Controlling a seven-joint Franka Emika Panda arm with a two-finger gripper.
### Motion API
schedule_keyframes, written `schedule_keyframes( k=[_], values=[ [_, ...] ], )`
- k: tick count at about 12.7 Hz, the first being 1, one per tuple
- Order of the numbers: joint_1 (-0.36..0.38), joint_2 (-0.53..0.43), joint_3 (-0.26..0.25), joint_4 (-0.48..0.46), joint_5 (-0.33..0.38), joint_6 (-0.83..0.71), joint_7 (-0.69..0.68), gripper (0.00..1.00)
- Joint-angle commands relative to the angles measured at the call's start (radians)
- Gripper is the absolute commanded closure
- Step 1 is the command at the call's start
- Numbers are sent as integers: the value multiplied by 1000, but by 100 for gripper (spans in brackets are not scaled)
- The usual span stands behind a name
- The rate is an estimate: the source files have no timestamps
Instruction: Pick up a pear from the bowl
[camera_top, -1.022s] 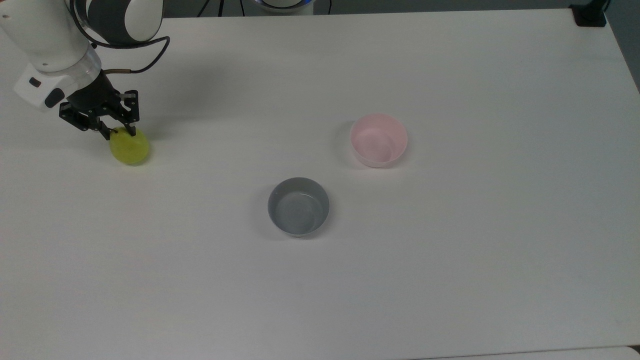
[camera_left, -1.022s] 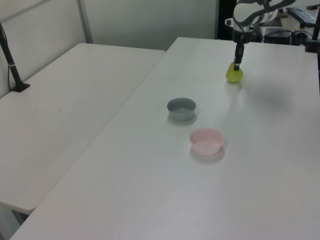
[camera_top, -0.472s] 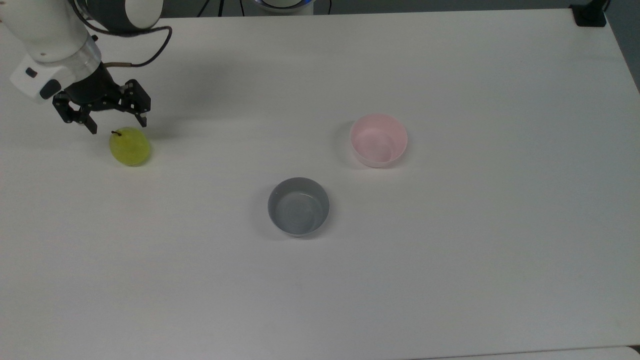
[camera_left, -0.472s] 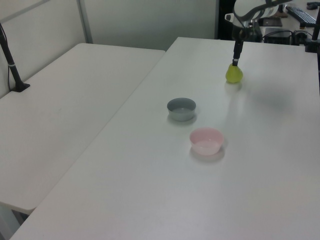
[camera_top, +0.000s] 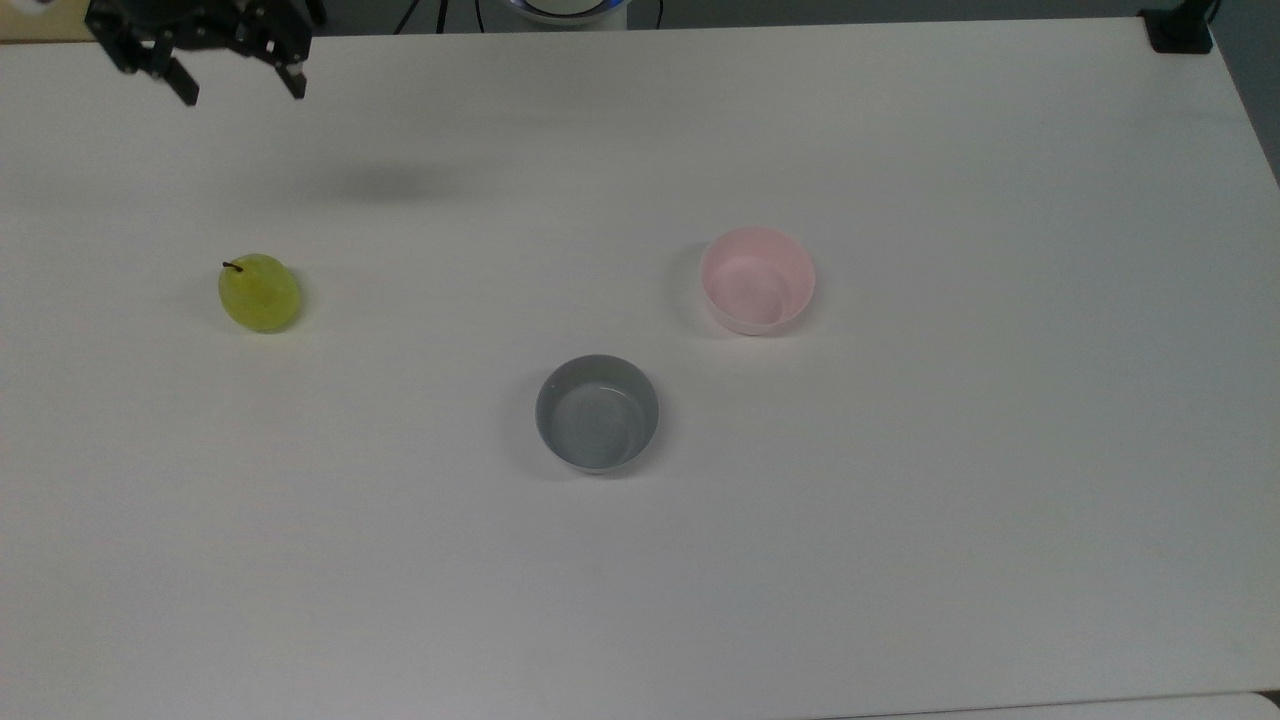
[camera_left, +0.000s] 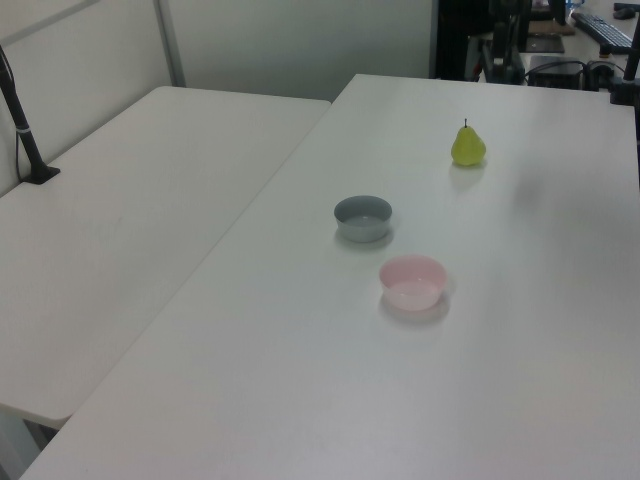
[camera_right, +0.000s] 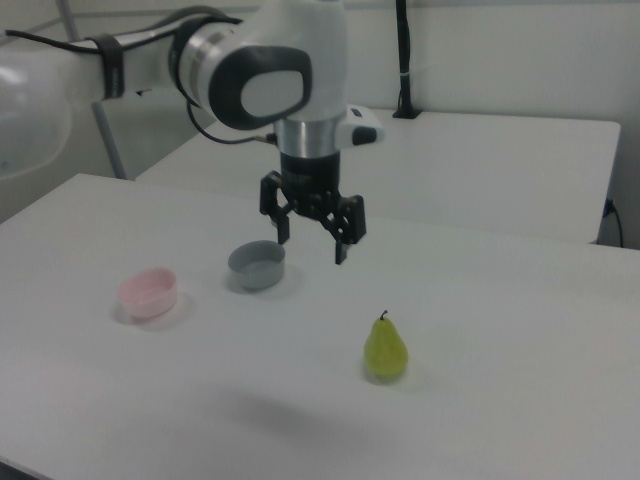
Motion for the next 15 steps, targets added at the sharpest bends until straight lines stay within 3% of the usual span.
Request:
schedule_keyframes(
  k=[1, 3, 5, 10, 11, 13, 15],
  values=[
    [62, -118, 34, -8, -39, -146, 200, 0],
    [64, -150, 104, 36, -46, -210, 349, 0],
    [64, -169, 175, 38, -45, -202, 405, 0],
    [47, -190, 276, -17, -56, -84, 312, 0],
    [17, -189, 301, -23, -56, -42, 261, 0],
    [-77, -193, 396, -54, -56, 18, 207, 0],
    [-82, -193, 411, -63, -56, 27, 212, 0]
  ],
)
